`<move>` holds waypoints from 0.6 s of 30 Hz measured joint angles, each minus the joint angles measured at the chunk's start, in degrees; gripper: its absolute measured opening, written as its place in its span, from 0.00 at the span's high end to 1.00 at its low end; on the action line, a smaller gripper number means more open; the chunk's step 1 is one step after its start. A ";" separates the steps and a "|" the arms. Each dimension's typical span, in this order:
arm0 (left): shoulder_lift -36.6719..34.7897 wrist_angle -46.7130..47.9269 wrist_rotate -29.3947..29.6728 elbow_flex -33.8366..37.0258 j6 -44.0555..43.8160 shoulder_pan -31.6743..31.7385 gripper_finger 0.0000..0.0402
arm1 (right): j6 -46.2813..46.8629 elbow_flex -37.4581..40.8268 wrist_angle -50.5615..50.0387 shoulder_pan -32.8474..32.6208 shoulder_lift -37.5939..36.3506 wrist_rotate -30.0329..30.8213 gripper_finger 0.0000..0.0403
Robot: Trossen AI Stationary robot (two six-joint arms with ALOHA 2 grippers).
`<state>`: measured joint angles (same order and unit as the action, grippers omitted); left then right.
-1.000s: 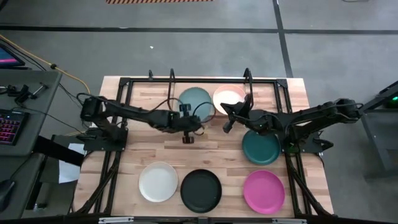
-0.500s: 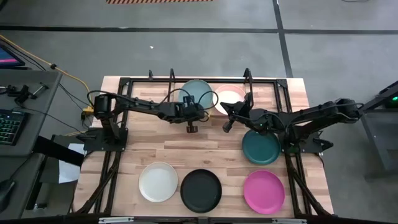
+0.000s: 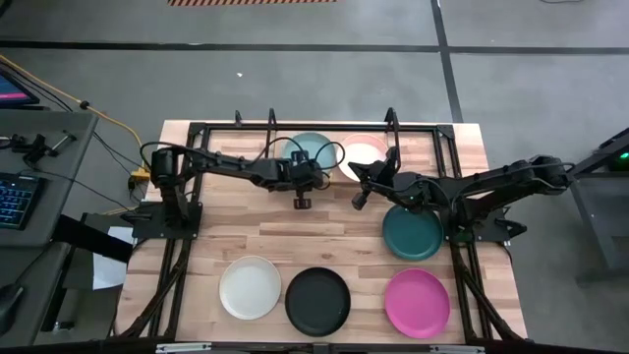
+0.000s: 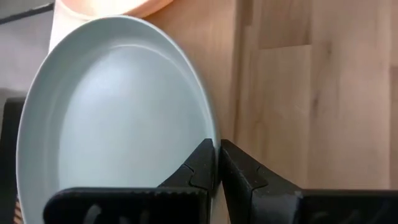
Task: Place and stack plates onto a shelf
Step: Stack the light blue plate on top of the light orange plate on the shelf
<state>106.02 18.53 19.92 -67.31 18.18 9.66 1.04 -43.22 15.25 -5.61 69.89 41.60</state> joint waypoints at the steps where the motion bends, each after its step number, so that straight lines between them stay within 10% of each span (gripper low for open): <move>1: 0.00 0.03 0.00 0.00 0.36 -0.13 0.96 | 0.02 0.00 0.00 0.00 0.00 0.00 1.00; 18: -2.48 14.31 8.15 -5.23 -5.27 -0.96 0.68 | 0.45 0.00 -1.91 0.00 0.02 0.02 1.00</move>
<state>103.54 32.84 28.08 -72.53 12.91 8.70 1.49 -43.22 13.34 -5.61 69.91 41.63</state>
